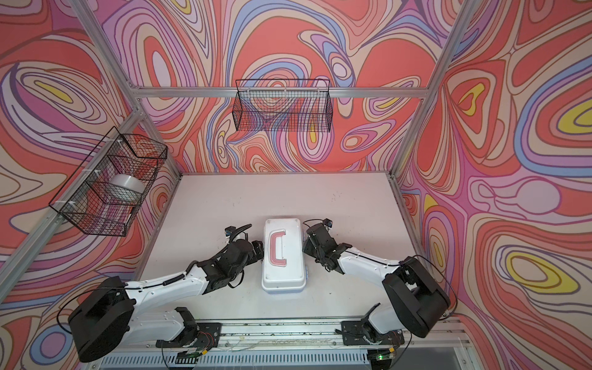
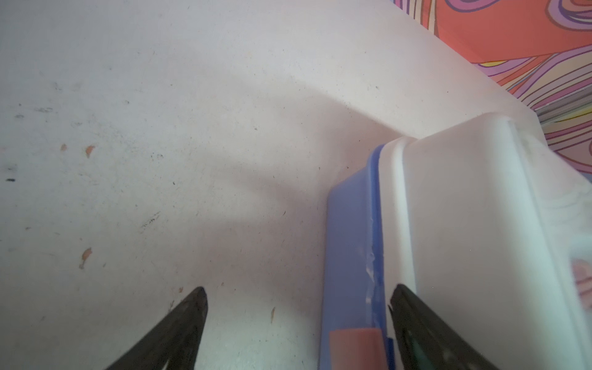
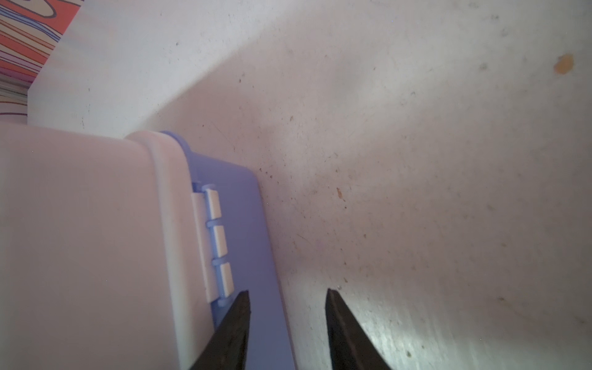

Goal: Pack the tool kit

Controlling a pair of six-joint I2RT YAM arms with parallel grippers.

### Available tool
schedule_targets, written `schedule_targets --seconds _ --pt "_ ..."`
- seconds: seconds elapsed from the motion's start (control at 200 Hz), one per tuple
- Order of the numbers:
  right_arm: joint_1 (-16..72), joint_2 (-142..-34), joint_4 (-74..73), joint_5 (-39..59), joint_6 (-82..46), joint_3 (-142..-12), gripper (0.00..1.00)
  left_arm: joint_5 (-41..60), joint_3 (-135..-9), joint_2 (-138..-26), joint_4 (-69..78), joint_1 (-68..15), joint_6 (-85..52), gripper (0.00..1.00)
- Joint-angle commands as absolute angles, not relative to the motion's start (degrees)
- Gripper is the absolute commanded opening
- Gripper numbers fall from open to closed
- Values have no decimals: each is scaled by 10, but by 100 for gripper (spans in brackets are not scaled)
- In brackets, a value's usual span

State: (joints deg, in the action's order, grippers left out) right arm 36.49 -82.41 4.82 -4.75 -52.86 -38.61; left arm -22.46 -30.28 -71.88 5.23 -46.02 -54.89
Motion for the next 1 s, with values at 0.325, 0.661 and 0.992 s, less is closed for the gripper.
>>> schedule_targets --seconds 0.325,0.661,0.992 --pt "408 -852 37 50 -494 -419 39 -165 -333 -623 94 -469 -519 91" --pt "383 -809 168 -32 -461 -464 39 -222 -263 -516 27 -465 -518 95" --pt "375 -744 255 -75 -407 -530 40 -248 -172 -380 -98 -463 -582 94"
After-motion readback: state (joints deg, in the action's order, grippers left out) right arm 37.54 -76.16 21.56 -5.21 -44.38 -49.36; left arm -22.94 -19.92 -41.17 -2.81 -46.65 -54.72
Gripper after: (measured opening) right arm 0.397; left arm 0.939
